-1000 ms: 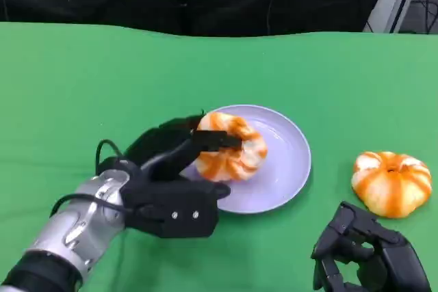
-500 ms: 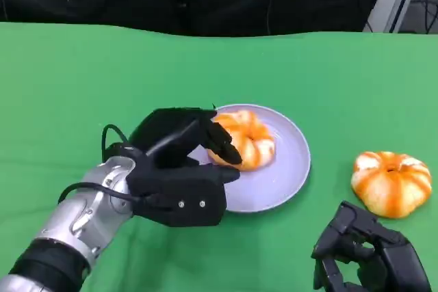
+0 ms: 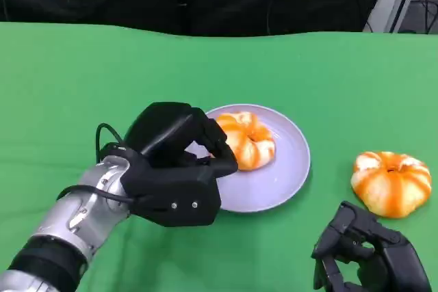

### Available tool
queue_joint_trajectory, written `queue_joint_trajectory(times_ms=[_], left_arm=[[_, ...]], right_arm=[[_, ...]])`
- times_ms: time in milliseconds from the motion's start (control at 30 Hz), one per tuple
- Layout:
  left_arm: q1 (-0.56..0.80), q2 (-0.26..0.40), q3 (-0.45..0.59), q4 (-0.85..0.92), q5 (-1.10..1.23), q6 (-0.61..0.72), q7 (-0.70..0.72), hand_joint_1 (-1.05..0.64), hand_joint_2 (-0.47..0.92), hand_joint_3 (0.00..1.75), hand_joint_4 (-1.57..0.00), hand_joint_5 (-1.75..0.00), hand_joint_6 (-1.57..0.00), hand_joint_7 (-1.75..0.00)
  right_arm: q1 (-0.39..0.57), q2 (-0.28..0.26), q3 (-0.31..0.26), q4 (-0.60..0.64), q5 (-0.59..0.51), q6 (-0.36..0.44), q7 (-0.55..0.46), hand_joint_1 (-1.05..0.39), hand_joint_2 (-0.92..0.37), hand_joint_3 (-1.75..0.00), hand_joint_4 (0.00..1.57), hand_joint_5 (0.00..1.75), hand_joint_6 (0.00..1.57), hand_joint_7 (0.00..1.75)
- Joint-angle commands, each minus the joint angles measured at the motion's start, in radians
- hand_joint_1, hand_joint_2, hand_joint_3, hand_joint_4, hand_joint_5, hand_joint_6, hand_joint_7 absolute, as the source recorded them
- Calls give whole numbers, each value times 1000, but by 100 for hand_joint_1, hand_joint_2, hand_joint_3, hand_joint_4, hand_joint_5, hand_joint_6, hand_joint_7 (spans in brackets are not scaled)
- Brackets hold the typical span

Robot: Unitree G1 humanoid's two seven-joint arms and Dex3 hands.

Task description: Grasp the bread from the table and place it into the plate.

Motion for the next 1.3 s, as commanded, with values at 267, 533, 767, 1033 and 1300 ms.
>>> queue_joint_trajectory(times_ms=[267,533,767,1033,1300], left_arm=[[-17,7,9,10,-2,-11,18,-103,92,66,-103,-7,-144,-6],[147,-17,140,-237,-369,98,-264,-62,92,15,-103,-35,-76,-143],[532,127,339,-710,-1018,416,-679,-2,77,59,-73,-67,-87,-10],[621,135,413,-823,-1103,538,-714,2,80,59,-76,-67,-92,-6],[652,122,446,-844,-1127,550,-746,-1,83,59,-74,-76,-95,-5]], right_arm=[[5,-11,-7,-7,10,-3,-1,-16,-63,-109,80,175,75,154],[3,-9,-5,-13,5,8,-7,-16,-62,-109,80,175,75,154],[-4,-14,-12,-6,12,9,-1,-17,-61,-110,80,175,75,154],[-9,-14,-11,-1,11,3,1,-17,-60,-111,80,175,74,154],[-5,-11,-10,-6,10,11,-2,-17,-60,-111,80,175,74,154]])
